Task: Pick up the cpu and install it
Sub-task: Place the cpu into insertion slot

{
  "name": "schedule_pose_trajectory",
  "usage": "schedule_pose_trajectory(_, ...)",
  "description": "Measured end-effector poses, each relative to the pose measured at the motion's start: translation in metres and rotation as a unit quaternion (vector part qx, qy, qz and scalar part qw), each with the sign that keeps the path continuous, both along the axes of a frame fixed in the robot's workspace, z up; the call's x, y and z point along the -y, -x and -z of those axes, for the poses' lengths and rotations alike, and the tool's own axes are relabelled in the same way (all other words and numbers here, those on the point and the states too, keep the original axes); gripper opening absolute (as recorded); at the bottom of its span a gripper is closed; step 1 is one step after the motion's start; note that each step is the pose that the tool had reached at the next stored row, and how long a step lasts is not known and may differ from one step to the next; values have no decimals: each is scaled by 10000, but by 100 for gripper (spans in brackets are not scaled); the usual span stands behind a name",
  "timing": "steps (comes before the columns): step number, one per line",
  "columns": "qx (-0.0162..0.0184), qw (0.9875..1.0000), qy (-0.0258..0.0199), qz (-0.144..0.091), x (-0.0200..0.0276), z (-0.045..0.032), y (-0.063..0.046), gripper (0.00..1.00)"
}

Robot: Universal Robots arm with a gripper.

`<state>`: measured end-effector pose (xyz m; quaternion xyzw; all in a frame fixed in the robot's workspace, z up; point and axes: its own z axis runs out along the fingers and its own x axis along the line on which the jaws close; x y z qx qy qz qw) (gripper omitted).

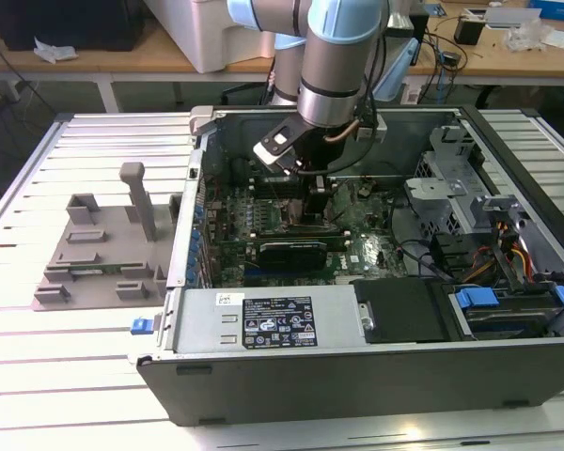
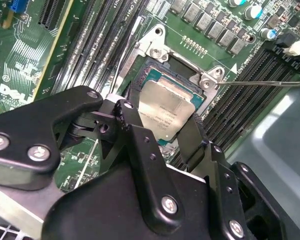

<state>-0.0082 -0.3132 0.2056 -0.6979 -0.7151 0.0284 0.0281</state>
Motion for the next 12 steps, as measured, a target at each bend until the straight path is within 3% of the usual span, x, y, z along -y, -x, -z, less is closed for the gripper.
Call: schedule_pose_trajectory(12,0,10000,-5,64,0,67,-1,54)
